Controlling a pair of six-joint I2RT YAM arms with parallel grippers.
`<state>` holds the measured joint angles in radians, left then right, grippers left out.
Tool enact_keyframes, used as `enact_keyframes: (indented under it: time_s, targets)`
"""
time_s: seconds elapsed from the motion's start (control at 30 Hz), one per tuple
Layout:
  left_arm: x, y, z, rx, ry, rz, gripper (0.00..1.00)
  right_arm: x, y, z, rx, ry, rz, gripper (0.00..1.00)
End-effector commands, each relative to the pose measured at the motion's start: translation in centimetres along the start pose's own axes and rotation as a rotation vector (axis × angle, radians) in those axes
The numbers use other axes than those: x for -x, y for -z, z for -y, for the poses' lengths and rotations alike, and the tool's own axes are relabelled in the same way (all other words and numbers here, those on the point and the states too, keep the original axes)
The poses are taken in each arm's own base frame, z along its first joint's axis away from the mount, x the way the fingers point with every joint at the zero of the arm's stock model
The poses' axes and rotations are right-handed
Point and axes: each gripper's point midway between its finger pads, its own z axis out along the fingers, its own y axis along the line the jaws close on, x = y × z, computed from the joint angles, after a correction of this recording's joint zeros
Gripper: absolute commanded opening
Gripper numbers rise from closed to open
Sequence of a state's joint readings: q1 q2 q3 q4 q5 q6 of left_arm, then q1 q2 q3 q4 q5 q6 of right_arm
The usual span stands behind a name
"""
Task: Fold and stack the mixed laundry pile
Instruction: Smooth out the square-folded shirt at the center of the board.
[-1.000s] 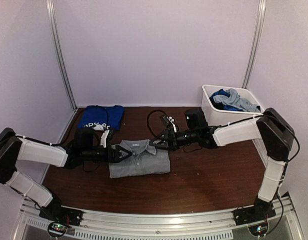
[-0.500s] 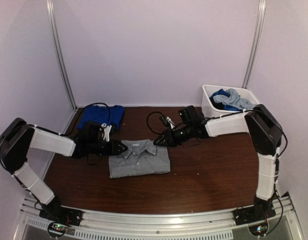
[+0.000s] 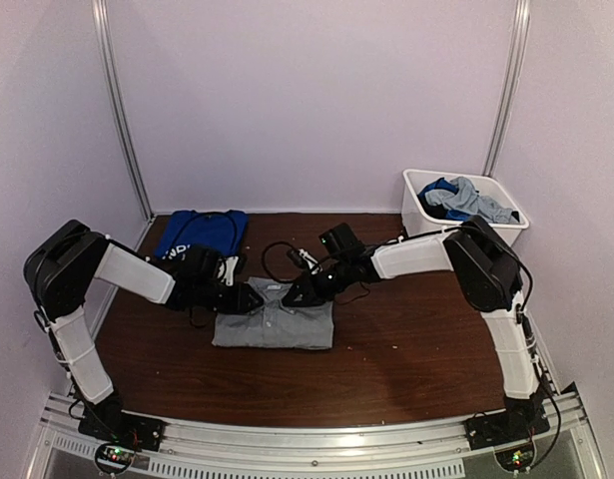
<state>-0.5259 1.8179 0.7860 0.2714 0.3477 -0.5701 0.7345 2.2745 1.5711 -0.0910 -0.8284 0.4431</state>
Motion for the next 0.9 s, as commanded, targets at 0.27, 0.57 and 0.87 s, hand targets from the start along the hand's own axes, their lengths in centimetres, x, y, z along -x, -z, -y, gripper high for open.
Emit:
enact_keyframes:
  time_s: [0.27, 0.57, 0.87]
  targets:
    - [-0.7, 0.3, -1.4, 0.123, -0.015, -0.019, 0.54, 0.0, -2.3, 2.4, -0.095, 0.016, -0.035, 0.22]
    - [2.0, 7.7, -2.4, 0.120, 0.076, 0.138, 0.71, -2.7, -1.3, 4.9, -0.166, 0.026, -0.056, 0.34]
    - [0.6, 13.7, -4.3, 0.115, 0.211, 0.218, 0.85, 2.6, 5.3, -7.0, -0.264, 0.465, 0.086, 0.58]
